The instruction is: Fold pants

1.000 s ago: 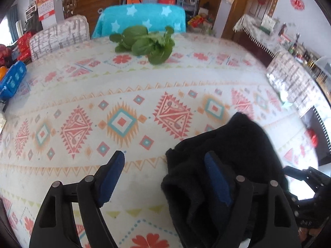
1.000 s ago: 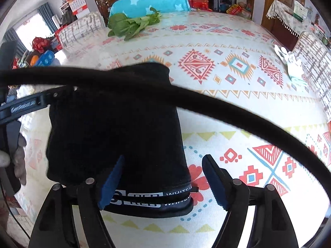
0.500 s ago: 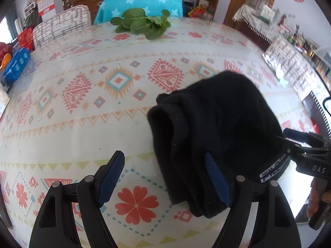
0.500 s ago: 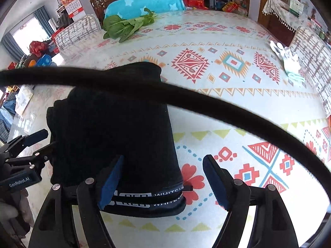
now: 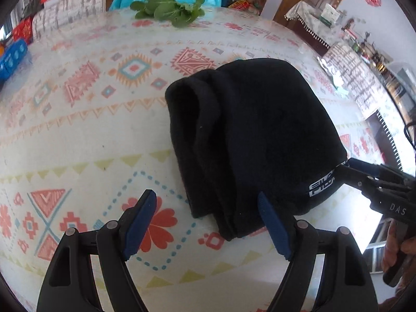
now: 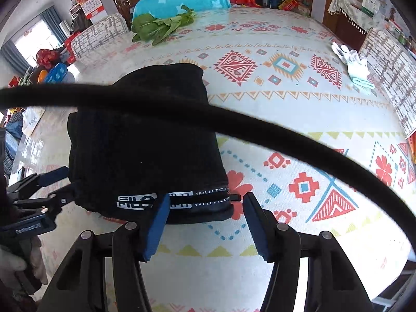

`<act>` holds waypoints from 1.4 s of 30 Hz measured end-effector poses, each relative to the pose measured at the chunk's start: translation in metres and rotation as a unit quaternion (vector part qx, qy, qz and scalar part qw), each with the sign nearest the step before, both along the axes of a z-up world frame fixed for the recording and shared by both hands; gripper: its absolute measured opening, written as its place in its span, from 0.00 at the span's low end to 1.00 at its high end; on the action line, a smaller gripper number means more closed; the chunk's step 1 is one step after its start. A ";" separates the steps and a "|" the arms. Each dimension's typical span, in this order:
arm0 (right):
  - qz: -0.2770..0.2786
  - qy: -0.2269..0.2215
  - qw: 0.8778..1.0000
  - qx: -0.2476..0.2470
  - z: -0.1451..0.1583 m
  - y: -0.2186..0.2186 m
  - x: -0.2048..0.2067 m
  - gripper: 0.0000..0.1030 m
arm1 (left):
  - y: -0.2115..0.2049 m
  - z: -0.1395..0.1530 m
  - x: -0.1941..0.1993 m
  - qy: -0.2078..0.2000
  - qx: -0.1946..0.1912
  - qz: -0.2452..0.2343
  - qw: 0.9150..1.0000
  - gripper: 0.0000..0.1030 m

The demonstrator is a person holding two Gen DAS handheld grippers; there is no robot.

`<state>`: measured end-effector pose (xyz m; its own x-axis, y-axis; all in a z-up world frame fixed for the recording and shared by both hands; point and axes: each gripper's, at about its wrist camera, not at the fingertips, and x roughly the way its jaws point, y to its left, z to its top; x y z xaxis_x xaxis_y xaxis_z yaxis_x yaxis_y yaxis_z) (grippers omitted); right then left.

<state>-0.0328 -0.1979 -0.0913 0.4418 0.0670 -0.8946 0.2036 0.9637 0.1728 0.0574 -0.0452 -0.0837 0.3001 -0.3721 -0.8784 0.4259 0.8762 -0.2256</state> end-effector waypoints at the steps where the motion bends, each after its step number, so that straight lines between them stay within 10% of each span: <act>1: 0.000 0.000 1.000 -0.001 0.003 0.001 0.000 0.61 | 0.002 0.000 0.001 0.005 -0.006 0.003 1.000 0.77; 10: 0.003 -0.089 0.995 0.037 0.060 -0.003 0.056 0.61 | 0.010 -0.004 -0.005 0.000 -0.018 -0.004 1.000 0.77; 16: 0.003 -0.080 0.984 0.157 0.030 -0.002 0.134 0.60 | 0.007 -0.003 -0.007 -0.019 -0.011 -0.013 1.000 0.77; 20: -0.029 -0.036 0.994 0.099 0.008 -0.010 0.153 0.60 | 0.007 -0.001 -0.010 -0.027 -0.011 -0.015 0.999 0.77; 30: -0.030 -0.052 0.998 0.019 0.041 -0.006 0.062 0.62 | 0.019 0.030 -0.020 -0.062 -0.011 0.012 0.998 0.77; 42: -0.003 -0.026 1.000 0.000 0.014 -0.010 -0.062 0.65 | 0.009 0.047 -0.073 -0.094 0.031 0.099 0.990 0.77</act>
<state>-0.0949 -0.2075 -0.0778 0.4874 0.0639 -0.8708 0.1995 0.9628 0.1823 -0.0155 -0.0366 -0.0364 0.5222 -0.2362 -0.8194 0.2728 0.9567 -0.1020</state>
